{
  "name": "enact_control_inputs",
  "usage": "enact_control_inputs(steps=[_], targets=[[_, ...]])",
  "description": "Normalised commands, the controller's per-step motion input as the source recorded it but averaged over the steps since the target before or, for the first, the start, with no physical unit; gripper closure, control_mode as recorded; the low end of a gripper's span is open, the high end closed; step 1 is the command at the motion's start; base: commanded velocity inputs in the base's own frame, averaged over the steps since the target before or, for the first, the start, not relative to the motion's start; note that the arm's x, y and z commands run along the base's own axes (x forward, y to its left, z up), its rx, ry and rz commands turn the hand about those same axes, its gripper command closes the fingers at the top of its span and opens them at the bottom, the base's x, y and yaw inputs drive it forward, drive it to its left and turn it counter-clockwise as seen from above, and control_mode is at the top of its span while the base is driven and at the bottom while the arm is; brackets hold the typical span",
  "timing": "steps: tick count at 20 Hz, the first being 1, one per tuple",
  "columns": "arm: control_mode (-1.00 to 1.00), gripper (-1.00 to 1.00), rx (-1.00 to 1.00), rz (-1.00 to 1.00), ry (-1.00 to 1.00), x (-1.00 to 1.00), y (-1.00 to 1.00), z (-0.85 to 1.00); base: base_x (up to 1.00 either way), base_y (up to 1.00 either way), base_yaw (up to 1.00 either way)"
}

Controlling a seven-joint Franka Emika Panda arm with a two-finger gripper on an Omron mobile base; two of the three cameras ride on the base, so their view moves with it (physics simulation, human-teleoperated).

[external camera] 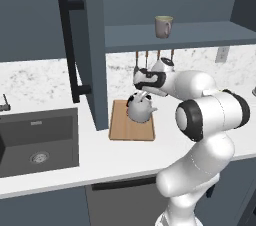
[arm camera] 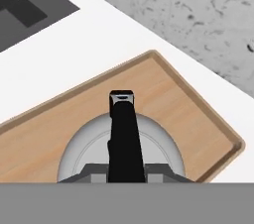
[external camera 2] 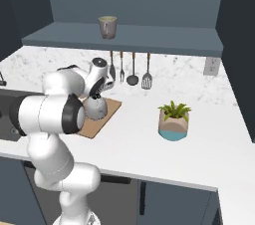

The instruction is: Pick the kettle from the counter and place it on the tray. Then pick the mug from the cabinet and place it on the tray. Then close the cabinet doors.

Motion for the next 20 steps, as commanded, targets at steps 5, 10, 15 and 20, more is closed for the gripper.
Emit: enact_control_inputs(steps=[5,10,15,20], targets=[[-1.00,1.00,-0.01,0.03,-0.01,0.24,0.30,-0.12,0.00,0.00,0.00],[-1.00,1.00,0.00,0.02,0.00,0.31,0.00,-0.14,0.00,0.00,0.00],[-1.00,1.00,0.00,0.04,0.00,0.25,-0.05,-0.05,0.00,0.00,0.00],[-1.00,1.00,0.00,0.05,-0.03,0.20,-0.11,-0.01,0.00,0.00,0.00]])
